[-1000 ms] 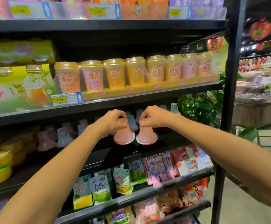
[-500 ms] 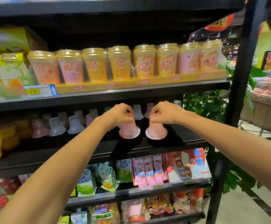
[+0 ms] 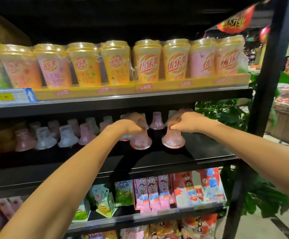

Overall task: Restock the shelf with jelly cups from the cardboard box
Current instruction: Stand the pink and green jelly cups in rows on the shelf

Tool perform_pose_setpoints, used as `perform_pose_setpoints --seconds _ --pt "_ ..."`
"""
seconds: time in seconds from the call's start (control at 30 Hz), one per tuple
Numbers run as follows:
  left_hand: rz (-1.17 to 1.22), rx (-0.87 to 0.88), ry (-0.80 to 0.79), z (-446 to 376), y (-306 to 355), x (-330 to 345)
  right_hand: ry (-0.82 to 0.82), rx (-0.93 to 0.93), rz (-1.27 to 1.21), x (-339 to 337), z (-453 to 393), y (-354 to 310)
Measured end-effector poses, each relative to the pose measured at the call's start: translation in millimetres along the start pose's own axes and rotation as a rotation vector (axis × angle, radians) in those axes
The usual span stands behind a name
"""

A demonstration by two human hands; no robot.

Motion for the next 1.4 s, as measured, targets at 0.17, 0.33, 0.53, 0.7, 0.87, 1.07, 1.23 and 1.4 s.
perform_pose_setpoints --seconds 0.17,0.33,0.53,0.7,0.87,1.07,1.23,1.4 --pt "-0.001 0.064 0.031 -15 3 9 -0.05 -0.042 0.008 7 -29 7" --pt "-0.016 0.181 0.074 -22 6 7 0.048 -0.173 -0.062 7 -31 -9" --pt "0.062 0.217 0.106 -24 0 16 -0.013 -0.185 -0.032 26 -41 -19" --pt "0.084 0.195 0.148 -25 -4 27 0.038 -0.223 -0.158 38 -49 -19" --pt "0.095 0.187 0.187 -26 -6 34 0.076 -0.229 -0.295 41 -47 -15" --pt "0.079 0.164 0.393 -8 -11 38 0.224 -0.254 -0.292 40 -26 6" --pt "-0.07 0.284 0.518 28 -26 72 0.324 -0.219 -0.049 57 11 11" --pt "-0.125 0.408 0.453 30 -36 106 0.278 -0.361 0.093 97 32 11"
Point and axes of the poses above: each hand's wrist, its own z-axis away from the middle knuckle, its own x-axis out of the palm, y = z × x, the point moved 3 cm from there along -z, towards the middle knuckle, and after that the axes turned 11 degrees about -y, right-handed, at the moved point
